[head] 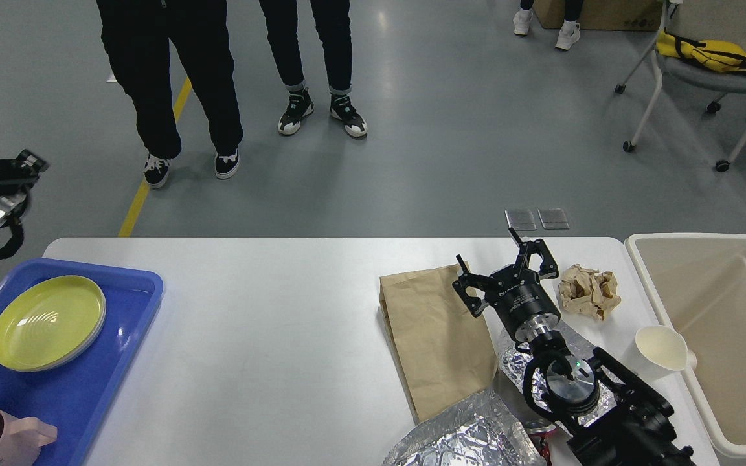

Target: Tidy desktop

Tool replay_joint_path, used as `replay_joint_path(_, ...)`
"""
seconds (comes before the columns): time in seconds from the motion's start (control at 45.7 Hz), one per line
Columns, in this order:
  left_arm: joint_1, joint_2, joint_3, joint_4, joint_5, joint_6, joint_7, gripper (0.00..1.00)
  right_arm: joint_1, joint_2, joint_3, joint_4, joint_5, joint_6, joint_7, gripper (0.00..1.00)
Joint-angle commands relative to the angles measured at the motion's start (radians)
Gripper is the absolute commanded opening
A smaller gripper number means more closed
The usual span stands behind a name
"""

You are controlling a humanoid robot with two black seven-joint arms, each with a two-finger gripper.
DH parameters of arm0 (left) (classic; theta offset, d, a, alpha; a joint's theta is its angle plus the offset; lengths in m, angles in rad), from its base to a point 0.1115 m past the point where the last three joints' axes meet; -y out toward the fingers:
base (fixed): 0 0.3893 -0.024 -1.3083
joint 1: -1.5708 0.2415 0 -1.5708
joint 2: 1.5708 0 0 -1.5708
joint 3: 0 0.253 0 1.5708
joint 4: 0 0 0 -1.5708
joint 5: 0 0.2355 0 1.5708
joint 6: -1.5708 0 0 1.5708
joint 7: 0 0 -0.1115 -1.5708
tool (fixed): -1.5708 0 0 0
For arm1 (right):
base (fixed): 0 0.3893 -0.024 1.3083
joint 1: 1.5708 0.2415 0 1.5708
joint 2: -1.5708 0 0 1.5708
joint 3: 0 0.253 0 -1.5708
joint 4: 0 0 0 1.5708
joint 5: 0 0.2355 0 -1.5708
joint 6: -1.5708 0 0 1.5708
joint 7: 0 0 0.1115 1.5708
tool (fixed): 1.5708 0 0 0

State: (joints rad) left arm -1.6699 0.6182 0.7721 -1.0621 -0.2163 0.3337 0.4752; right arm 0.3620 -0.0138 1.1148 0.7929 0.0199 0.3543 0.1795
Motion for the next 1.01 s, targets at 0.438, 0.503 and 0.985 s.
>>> replay_joint_path(0.438,0.124,-0.195,-0.557,0.005,0.08,-0.033,-0.006,0.97,0.0,0.0,0.0,-0.001,0.0,0.0,0.0,1.0)
replay_joint_path(0.503,0.147,-0.172,-0.57,0.005,0.142,-0.033,-0.006,0.97,0.0,0.0,-0.001,-0.001,0.0,0.0,0.0,1.0)
replay_joint_path(0.985,0.691,-0.136,-1.611,0.156,0.209,-0.035,-0.268,0.97,0.0,0.0,0.0,-0.001,0.0,0.0,0.0,1.0)
